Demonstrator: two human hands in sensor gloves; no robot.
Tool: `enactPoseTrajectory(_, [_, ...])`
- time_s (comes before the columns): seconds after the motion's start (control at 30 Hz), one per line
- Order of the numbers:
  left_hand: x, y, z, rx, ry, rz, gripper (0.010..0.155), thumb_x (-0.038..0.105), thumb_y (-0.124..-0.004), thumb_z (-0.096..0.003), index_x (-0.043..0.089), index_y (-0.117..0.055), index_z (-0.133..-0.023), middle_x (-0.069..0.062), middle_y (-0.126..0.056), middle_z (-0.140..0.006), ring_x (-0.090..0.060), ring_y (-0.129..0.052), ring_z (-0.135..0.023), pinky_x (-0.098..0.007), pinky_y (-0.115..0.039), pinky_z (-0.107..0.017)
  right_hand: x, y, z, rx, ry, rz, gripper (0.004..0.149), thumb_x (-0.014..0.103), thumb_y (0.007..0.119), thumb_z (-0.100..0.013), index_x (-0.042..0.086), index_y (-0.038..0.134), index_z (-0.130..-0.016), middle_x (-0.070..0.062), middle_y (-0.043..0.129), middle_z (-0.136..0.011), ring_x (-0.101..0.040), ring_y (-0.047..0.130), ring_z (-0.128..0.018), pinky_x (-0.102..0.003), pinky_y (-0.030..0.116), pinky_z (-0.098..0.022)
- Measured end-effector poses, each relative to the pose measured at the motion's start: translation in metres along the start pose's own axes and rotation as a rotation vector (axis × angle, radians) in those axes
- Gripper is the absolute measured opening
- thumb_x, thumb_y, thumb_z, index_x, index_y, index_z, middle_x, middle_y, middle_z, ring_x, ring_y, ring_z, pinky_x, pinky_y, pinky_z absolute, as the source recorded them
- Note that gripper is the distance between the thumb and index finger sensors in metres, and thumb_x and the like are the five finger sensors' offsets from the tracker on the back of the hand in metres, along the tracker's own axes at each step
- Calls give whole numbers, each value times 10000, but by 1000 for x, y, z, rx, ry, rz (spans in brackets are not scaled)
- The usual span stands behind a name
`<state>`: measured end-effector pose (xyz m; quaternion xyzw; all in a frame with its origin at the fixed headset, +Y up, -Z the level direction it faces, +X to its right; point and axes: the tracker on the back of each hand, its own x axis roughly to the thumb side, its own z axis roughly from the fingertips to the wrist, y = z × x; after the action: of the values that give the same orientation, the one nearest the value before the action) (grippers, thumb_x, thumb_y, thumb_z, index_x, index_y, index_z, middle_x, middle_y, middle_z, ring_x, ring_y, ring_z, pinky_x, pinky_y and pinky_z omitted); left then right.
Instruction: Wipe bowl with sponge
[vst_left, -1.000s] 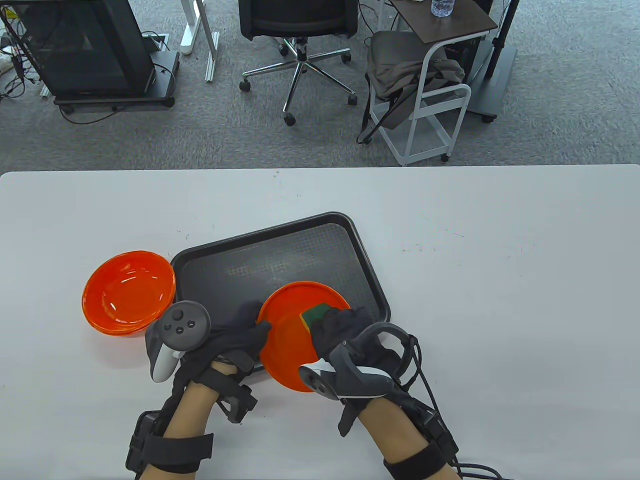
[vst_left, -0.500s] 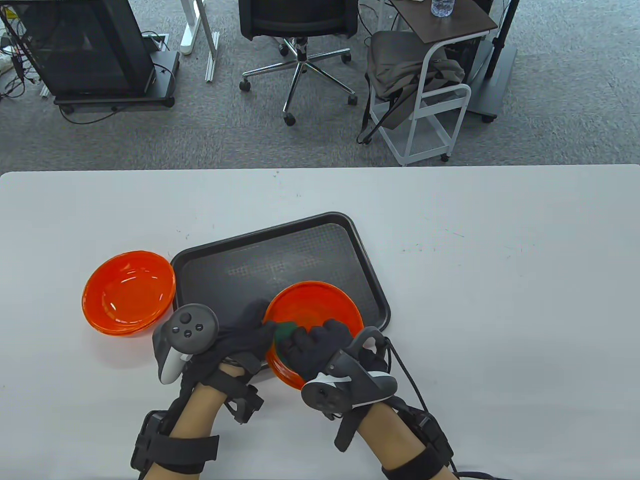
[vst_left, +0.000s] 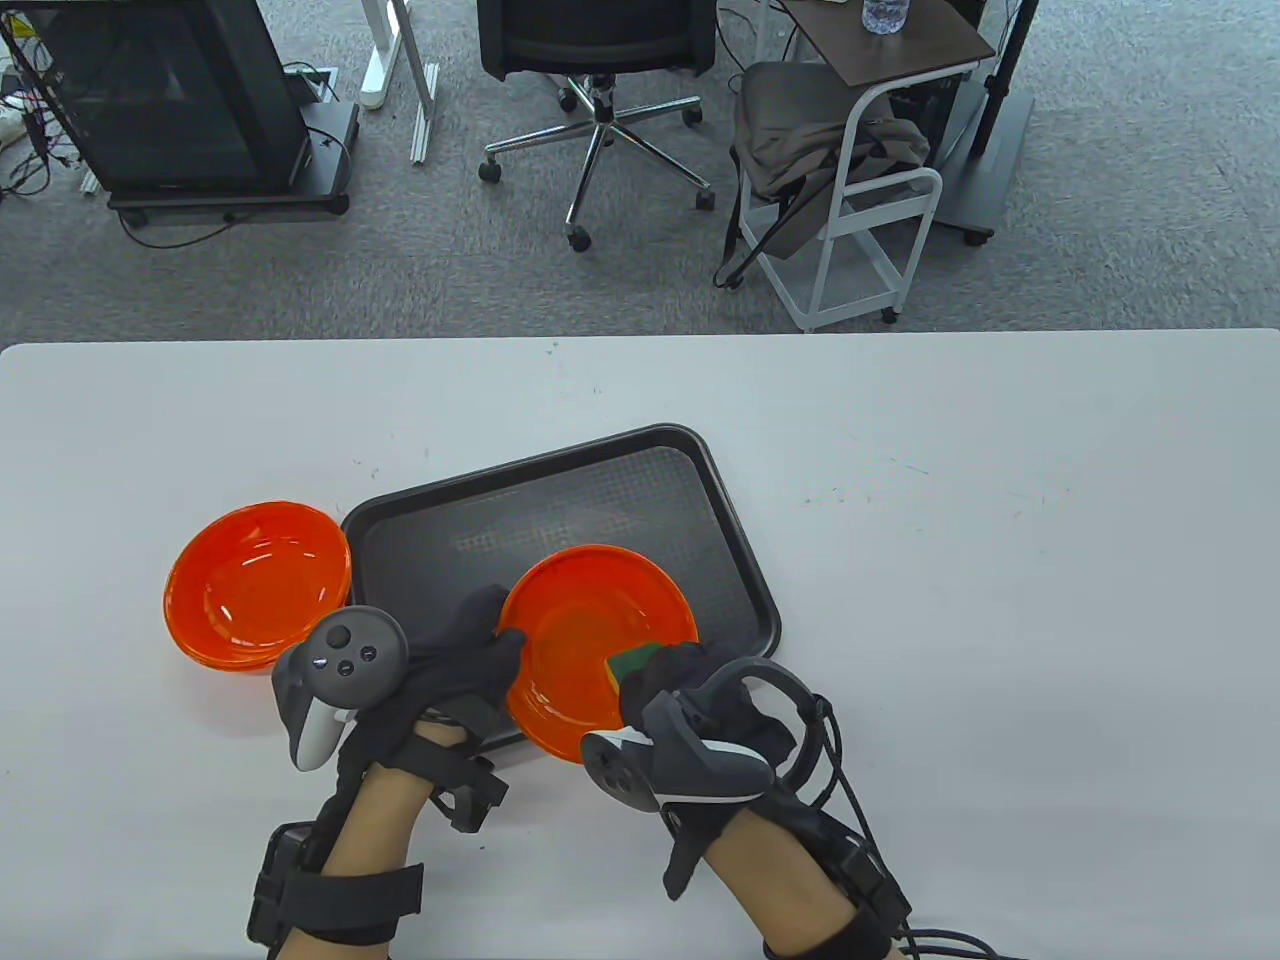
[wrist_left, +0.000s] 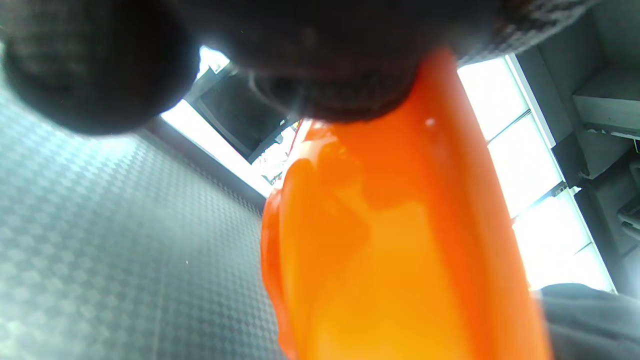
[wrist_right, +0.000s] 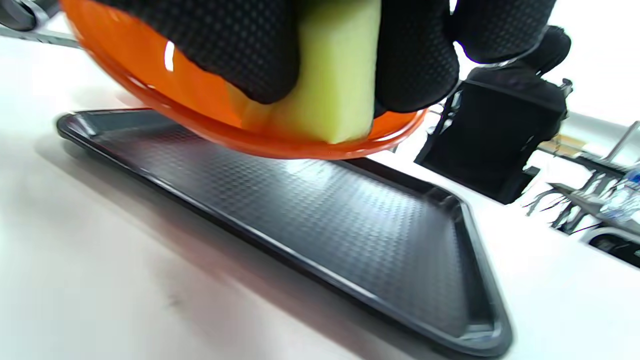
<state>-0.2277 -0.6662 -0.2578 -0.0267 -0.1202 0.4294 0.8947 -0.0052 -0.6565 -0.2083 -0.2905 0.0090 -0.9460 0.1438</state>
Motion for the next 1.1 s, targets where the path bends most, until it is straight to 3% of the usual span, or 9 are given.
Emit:
enactPoseTrajectory(0.23, [4,-10,0,-49,1,10,585,418,-800,-516,48,-681,-953,-66,-956,-387,-82,-971,-2,-347,-940,-166,-5,6,-5,-70,47,80,435,277,819,-517,162,702,-920,-178,828,-951,-408,818,-767,-628,652,-565])
enactPoseTrajectory(0.43, [6,-22,-1,-109,-9,44,588,418,-792,-520,48,-665,-960,-66,-956,-402,-85,-982,-18,-350,-942,-179,-9,7,-4,-245,27,39,463,300,808,-524,137,666,-934,-190,866,-903,-385,874,-716,-605,694,-535])
enactPoseTrajectory(0.7, [7,-31,-3,-107,-33,58,591,416,-790,-522,52,-654,-968,-72,-955,-420,-99,-992,-37,-358,-941,-195,-9,8,-2,-401,-88,-157,471,318,800,-520,123,666,-927,-188,897,-864,-362,908,-684,-593,712,-525])
enactPoseTrajectory(0.8, [7,-33,-3,-86,-42,51,590,418,-787,-522,58,-654,-970,-70,-955,-425,-101,-993,-44,-361,-940,-203,-11,10,-1,-431,-133,-314,470,316,802,-518,120,669,-924,-189,897,-861,-362,908,-683,-595,712,-522])
enactPoseTrajectory(0.97, [5,-29,-3,-38,-42,63,587,418,-786,-523,61,-657,-970,-71,-953,-428,-106,-991,-48,-367,-938,-210,-12,13,-1,-432,-211,-563,466,307,808,-517,113,677,-920,-202,892,-861,-370,903,-685,-600,708,-525])
enactPoseTrajectory(1.1, [0,-22,-4,-7,-26,67,582,420,-786,-522,58,-665,-961,-63,-952,-421,-102,-985,-43,-364,-937,-209,-8,10,0,-393,-262,-599,465,305,807,-518,127,673,-925,-197,886,-871,-369,899,-695,-608,701,-534])
